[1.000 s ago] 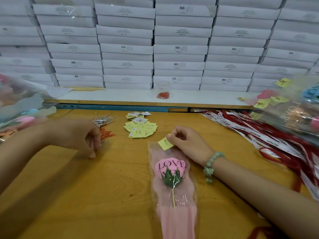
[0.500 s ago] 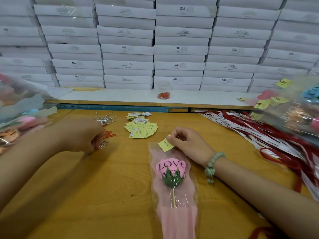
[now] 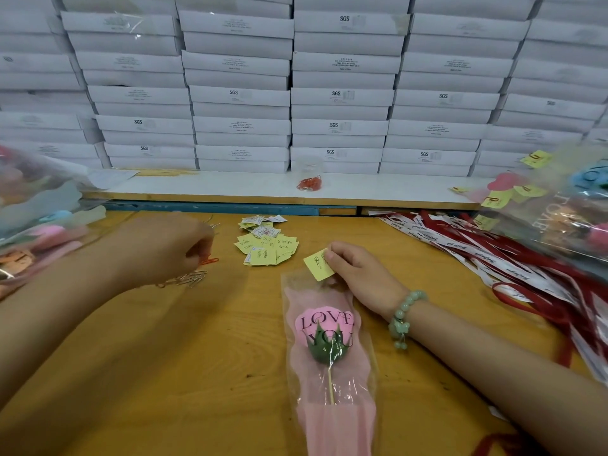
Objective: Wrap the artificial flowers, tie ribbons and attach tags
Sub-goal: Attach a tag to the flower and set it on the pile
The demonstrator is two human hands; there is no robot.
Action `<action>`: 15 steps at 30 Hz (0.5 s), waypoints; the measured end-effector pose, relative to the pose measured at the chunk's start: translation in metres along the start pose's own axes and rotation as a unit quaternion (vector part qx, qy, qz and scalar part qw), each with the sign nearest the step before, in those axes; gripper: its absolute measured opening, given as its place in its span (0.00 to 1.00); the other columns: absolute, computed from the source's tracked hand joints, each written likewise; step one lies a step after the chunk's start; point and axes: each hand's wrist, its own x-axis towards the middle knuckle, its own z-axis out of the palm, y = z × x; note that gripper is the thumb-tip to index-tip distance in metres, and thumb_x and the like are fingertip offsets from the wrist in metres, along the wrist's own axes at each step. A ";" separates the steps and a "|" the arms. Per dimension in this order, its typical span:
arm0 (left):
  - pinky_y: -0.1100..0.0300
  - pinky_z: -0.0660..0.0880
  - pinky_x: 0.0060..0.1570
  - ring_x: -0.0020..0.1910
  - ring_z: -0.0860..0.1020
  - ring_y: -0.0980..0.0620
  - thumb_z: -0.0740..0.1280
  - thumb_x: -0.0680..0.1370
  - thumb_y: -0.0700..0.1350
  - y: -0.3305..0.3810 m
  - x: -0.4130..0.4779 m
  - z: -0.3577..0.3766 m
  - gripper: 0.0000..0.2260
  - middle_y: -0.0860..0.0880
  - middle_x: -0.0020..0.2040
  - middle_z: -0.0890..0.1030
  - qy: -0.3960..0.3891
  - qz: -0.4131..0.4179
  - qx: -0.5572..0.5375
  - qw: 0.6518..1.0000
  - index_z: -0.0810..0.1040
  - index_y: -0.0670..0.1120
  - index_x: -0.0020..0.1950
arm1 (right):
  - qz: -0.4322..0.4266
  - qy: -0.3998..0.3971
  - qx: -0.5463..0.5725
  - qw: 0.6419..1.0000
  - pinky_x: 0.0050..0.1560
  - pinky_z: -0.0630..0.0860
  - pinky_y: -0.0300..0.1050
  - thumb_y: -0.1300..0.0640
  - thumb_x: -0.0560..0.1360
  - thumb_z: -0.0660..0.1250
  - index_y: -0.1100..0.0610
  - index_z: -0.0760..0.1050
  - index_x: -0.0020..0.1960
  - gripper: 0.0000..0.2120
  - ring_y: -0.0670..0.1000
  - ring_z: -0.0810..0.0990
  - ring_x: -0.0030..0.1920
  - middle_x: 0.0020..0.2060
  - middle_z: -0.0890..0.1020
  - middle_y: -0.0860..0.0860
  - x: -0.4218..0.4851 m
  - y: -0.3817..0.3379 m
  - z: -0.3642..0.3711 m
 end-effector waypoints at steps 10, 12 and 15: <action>0.67 0.78 0.38 0.40 0.83 0.55 0.71 0.74 0.37 0.091 0.001 0.032 0.06 0.49 0.43 0.86 0.055 -0.021 -0.660 0.749 0.85 0.47 0.46 | -0.021 -0.006 0.064 0.998 0.44 0.77 0.43 0.61 0.75 0.69 0.54 0.75 0.46 0.04 0.49 0.78 0.40 0.38 0.80 0.51 0.001 0.002 0.001; 0.66 0.78 0.40 0.42 0.83 0.54 0.72 0.74 0.38 0.090 0.001 0.044 0.07 0.47 0.46 0.86 0.058 -0.035 -0.700 0.711 0.86 0.49 0.47 | -0.026 -0.016 0.081 0.996 0.46 0.79 0.47 0.61 0.74 0.71 0.54 0.77 0.49 0.06 0.50 0.80 0.40 0.36 0.81 0.50 0.002 0.002 0.001; 0.67 0.79 0.41 0.41 0.84 0.52 0.74 0.69 0.42 0.090 0.002 0.052 0.07 0.44 0.44 0.86 0.058 -0.048 -0.748 0.659 0.86 0.47 0.46 | -0.028 -0.024 0.081 0.996 0.45 0.80 0.46 0.60 0.73 0.73 0.53 0.79 0.46 0.05 0.51 0.83 0.40 0.35 0.83 0.50 0.002 0.000 0.002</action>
